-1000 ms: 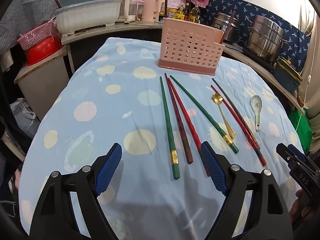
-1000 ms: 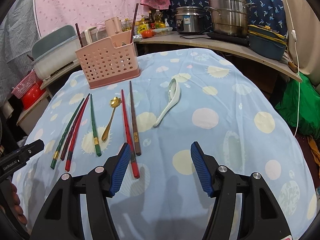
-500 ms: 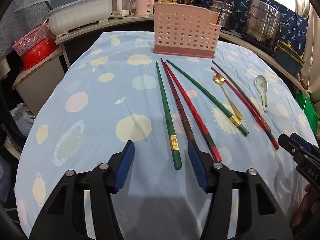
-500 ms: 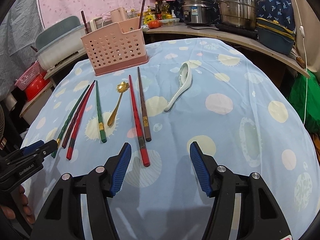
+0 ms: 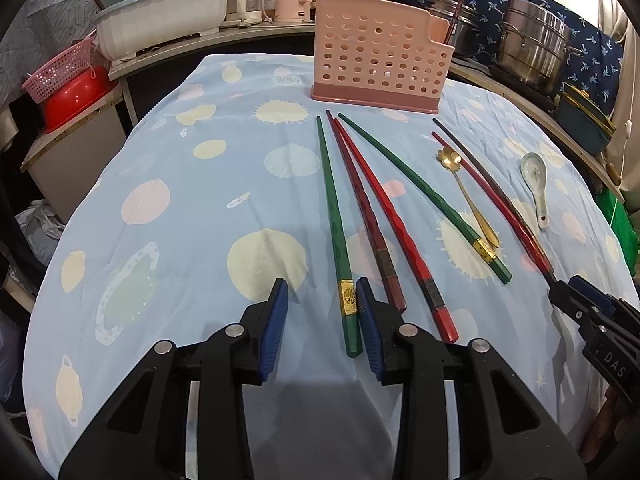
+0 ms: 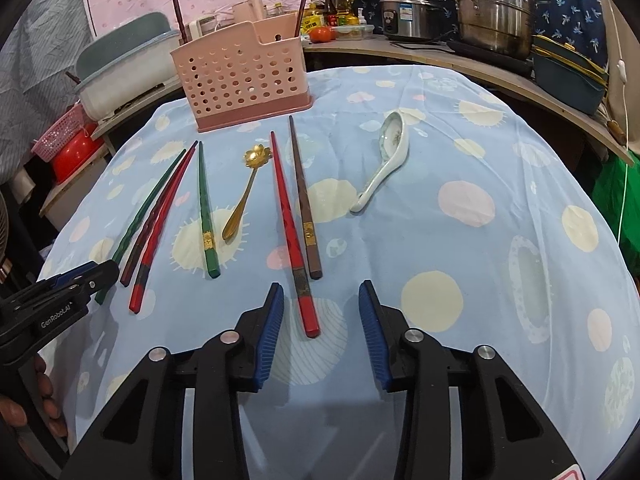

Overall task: Organize utensils
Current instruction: 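Grasp a green chopstick with the left tool while the right grasps a red chopstick, then carry both chopsticks into the pink basket and open both tools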

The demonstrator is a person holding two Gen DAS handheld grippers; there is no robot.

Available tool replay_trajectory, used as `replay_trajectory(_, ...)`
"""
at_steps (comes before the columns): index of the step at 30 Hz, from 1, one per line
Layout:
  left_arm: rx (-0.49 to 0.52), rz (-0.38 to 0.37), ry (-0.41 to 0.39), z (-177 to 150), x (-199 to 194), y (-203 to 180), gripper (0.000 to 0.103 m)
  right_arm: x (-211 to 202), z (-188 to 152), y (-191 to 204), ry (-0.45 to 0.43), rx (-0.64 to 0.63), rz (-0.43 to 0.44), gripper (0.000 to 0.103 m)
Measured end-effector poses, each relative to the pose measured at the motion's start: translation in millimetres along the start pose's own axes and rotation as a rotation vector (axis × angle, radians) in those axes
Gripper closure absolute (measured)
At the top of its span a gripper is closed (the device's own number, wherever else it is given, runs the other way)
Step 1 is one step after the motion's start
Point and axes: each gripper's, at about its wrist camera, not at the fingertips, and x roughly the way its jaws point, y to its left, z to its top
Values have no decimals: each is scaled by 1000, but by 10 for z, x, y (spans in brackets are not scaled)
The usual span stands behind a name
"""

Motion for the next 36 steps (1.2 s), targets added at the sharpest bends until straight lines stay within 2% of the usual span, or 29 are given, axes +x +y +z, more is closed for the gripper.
replay_trajectory(4,8,-2,-3,-1,-1,-15,79,22,10,28,2,-13,-4,75)
replay_trajectory(6,12,-9,-4,-5,-4,-20,88,23,6,38,1,-19,-5,80)
replay_trajectory(9,13,-18,-5,-13,-14,-14,95,21,-2,66,0,-39,-5,92)
replay_trajectory(19,-8,-45,-23,-46,-260,50,96,-186,-31,146,-32,-64,30,95)
replay_trajectory(28,-36,-61,-103,78,-747,120,96,-619,115,187,-125,-50,77,95)
replay_trajectory(36,-37,-73,-186,310,-1143,130,96,-982,377,209,-205,-36,125,95)
